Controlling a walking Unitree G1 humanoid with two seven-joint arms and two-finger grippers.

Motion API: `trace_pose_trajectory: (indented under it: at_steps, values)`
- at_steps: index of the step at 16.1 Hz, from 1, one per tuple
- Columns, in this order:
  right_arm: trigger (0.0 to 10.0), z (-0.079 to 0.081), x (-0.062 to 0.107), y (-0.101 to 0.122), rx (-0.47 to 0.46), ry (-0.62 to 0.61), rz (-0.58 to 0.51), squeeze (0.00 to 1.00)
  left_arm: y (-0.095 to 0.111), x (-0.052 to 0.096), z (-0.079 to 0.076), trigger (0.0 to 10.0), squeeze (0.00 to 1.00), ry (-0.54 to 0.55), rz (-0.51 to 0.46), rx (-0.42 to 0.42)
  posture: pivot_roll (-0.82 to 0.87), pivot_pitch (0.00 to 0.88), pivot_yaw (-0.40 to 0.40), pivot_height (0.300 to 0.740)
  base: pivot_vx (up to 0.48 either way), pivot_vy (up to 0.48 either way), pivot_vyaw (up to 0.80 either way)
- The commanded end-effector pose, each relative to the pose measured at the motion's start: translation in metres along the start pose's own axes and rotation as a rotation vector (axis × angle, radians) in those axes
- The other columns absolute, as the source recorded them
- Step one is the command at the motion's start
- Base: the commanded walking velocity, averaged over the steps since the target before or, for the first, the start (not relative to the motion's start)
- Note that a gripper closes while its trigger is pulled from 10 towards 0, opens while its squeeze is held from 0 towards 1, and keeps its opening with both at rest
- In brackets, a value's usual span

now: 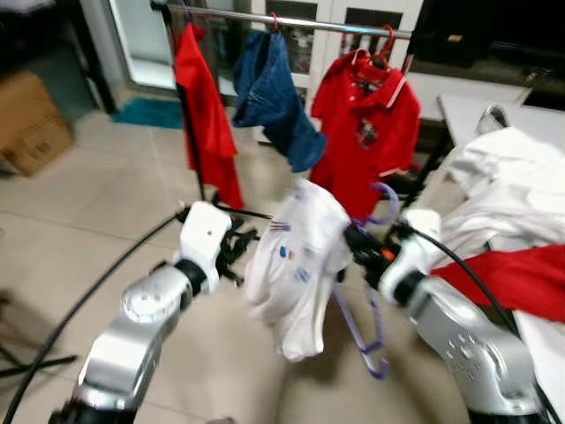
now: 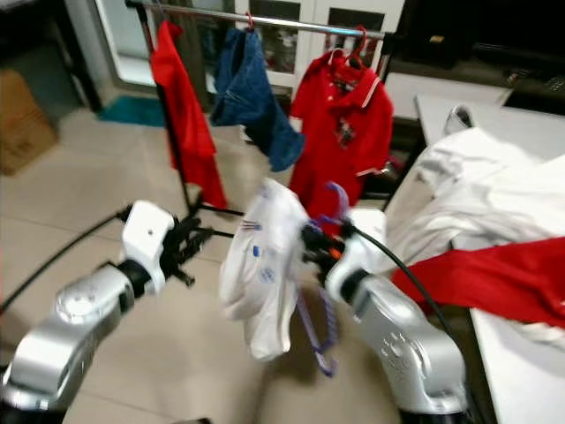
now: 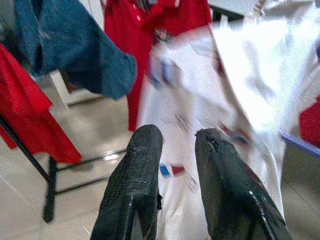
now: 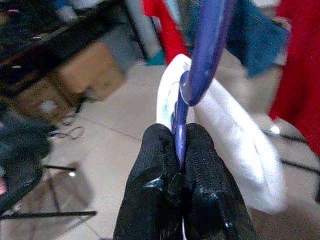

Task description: Hang hanger

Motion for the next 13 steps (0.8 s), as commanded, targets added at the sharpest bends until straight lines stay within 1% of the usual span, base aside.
trace_pose_trajectory:
  at_steps: [1, 2, 3, 4, 5, 6, 7, 8, 9, 10, 11, 12, 13]
  values:
    - [10.0, 0.003, 0.002, 0.012, 0.013, 0.042, -0.044, 0.0, 0.002, 0.002, -0.002, 10.0, 0.0, -0.001, -0.003, -0.025, 0.09, 0.025, -0.079, 0.74, 0.0, 0.0, 0.0]
    - [10.0, 0.007, 0.002, 0.014, 0.056, 0.105, -0.045, 0.0, 0.006, 0.006, 0.007, 10.0, 1.0, 0.015, -0.027, -0.002, 0.09, 0.024, -0.066, 0.74, 0.0, 0.0, 0.0]
    - [10.0, 0.007, 0.002, 0.015, 0.074, 0.122, -0.043, 0.0, 0.011, 0.007, 0.009, 10.0, 1.0, 0.011, -0.044, 0.014, 0.09, 0.024, -0.066, 0.74, 0.0, 0.0, 0.0]
    - [10.0, 0.007, 0.002, 0.015, 0.074, 0.122, -0.043, 0.0, 0.011, 0.007, 0.009, 10.0, 1.0, 0.011, -0.044, 0.014, 0.09, 0.024, -0.066, 0.74, 0.0, 0.0, 0.0]
    - [10.0, 0.006, 0.001, 0.017, 0.102, 0.125, -0.043, 0.0, 0.027, 0.006, 0.022, 10.0, 1.0, 0.034, -0.086, -0.006, 0.09, 0.015, -0.062, 0.74, 0.0, 0.0, 0.0]
    - [10.0, 0.004, 0.0, 0.019, 0.104, 0.121, -0.047, 0.0, 0.038, 0.002, 0.033, 10.0, 1.0, 0.061, -0.119, -0.012, 0.09, 0.0, -0.068, 0.74, 0.0, 0.0, 0.0]
    - [10.0, 0.004, 0.001, 0.022, 0.089, 0.123, -0.061, 0.0, 0.043, -0.004, 0.03, 10.0, 1.0, 0.033, -0.13, -0.023, 0.1, 0.0, -0.068, 0.74, 0.0, 0.0, 0.0]
    - [10.0, 0.004, 0.002, 0.024, 0.082, 0.125, -0.071, 0.0, 0.045, -0.007, 0.025, 10.0, 1.0, -0.004, -0.133, 0.0, 0.1, 0.0, -0.067, 0.74, 0.0, 0.0, 0.0]
    - [10.0, 0.004, 0.002, 0.025, 0.077, 0.129, -0.082, 0.0, 0.045, -0.013, 0.016, 10.0, 1.0, -0.056, -0.134, 0.021, 0.1, 0.0, -0.067, 0.74, 0.0, 0.0, 0.0]
    - [10.0, 0.004, 0.001, 0.027, 0.076, 0.133, -0.092, 0.0, 0.042, -0.022, 0.007, 10.0, 1.0, -0.1, -0.125, 0.008, 0.09, 0.0, -0.066, 0.74, 0.0, 0.0, 0.0]
    - [10.0, 0.004, 0.001, 0.028, 0.076, 0.135, -0.095, 0.0, 0.041, -0.025, 0.004, 10.0, 1.0, -0.114, -0.122, 0.0, 0.09, 0.0, -0.066, 0.74, 0.0, 0.0, 0.0]
    - [10.0, 0.006, -0.001, 0.031, 0.078, 0.144, -0.104, 0.0, 0.039, -0.032, -0.007, 10.0, 0.0, -0.186, -0.116, 0.025, 0.09, 0.0, -0.059, 0.74, 0.0, 0.0, 0.0]
    - [10.0, 0.008, -0.002, 0.033, 0.081, 0.158, -0.11, 0.0, 0.038, -0.039, -0.013, 10.0, 0.0, -0.226, -0.11, 0.044, 0.09, 0.0, -0.056, 0.74, 0.0, 0.0, 0.0]
Point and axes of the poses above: a point about 5 cm out from each wrist's last joint towards the gripper, its own x axis pointing back from the gripper into the wrist, its own y axis along the axis of the wrist's last joint, z = x × y, the point moved 2 cm from there along -x, pointing out of the wrist towards the gripper, and after that the axes turned 13 degrees about x, right-handed, at the moved point
